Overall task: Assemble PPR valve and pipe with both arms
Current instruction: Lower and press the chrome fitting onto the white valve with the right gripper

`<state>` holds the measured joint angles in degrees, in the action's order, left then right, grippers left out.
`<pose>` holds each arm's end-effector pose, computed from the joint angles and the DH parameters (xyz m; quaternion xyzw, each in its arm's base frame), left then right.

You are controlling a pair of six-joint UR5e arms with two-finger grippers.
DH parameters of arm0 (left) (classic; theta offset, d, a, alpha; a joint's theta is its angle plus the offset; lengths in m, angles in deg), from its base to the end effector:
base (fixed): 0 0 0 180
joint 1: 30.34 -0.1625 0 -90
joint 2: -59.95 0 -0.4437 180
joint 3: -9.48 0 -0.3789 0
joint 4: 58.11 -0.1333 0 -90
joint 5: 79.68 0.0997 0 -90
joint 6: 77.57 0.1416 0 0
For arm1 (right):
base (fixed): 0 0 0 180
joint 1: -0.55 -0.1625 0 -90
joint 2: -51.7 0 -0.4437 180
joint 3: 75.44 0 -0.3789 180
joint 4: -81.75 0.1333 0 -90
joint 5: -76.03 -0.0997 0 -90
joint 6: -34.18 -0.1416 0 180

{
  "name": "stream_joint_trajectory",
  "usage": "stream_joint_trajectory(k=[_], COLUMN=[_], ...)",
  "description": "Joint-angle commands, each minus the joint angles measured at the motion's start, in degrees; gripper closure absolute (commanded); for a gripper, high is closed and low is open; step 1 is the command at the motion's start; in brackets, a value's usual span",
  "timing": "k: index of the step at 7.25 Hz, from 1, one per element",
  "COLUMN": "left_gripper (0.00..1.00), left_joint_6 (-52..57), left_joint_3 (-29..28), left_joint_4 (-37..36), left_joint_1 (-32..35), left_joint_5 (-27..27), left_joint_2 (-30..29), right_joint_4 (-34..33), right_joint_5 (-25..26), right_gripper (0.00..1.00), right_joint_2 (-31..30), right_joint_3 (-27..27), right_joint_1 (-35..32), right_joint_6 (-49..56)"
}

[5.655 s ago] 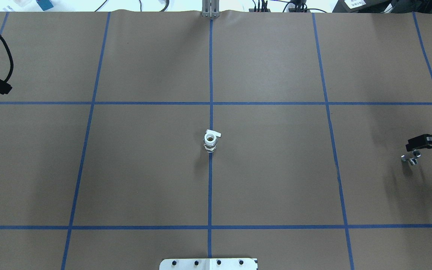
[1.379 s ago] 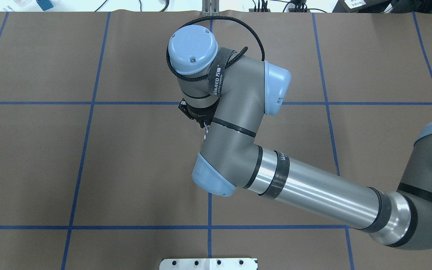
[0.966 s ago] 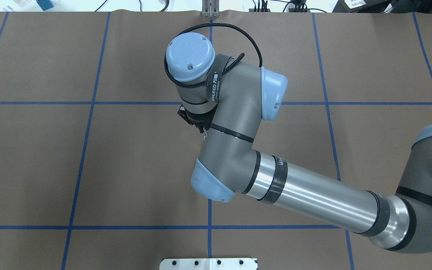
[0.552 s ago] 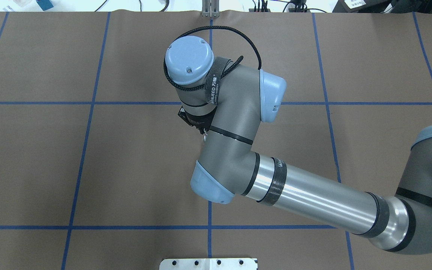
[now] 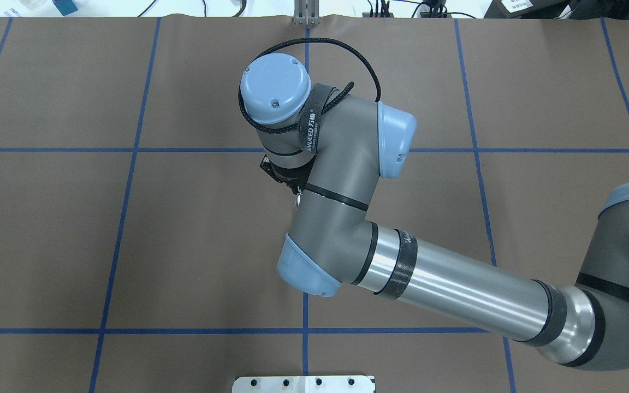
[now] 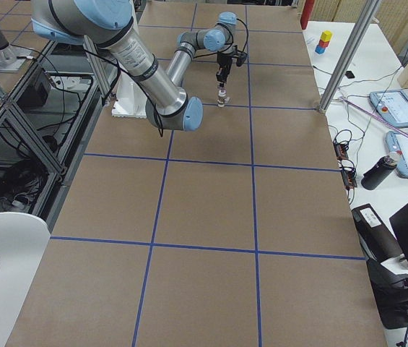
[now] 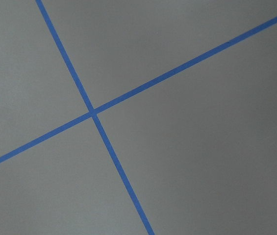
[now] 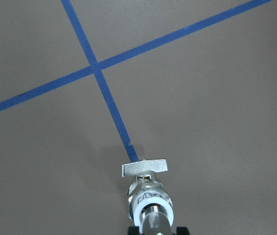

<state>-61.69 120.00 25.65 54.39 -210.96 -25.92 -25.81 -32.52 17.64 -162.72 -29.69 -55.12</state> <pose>0.0015 -0.4502 0.5853 0.1149 0.3420 0.2017 0.9106 -0.6067 -0.4558 0.1585 -0.0673 -0.3322 0.1918 0.9211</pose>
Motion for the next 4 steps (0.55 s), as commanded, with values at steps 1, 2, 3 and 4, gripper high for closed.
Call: stream_joint_trajectory(k=[1,2,3,4], left_gripper=[0.00,0.00,0.00,0.00], left_joint_6=[0.0,0.0,0.0,0.0], left_joint_3=[0.0,0.0,0.0,0.0], left_joint_4=[0.0,0.0,0.0,0.0], left_joint_1=[0.0,0.0,0.0,0.0], left_joint_5=[0.1,0.1,0.1,0.0], left_joint_2=[0.0,0.0,0.0,0.0], right_joint_4=[0.2,0.2,0.3,0.3], right_joint_5=[0.0,0.4,0.6,0.6], right_gripper=[1.00,1.00,1.00,1.00], right_joint_2=[-0.1,-0.1,-0.1,-0.2], right_joint_3=[0.0,0.1,0.1,0.1], right_joint_1=[0.0,0.0,0.0,0.0], right_joint_6=[0.1,0.1,0.1,0.1])
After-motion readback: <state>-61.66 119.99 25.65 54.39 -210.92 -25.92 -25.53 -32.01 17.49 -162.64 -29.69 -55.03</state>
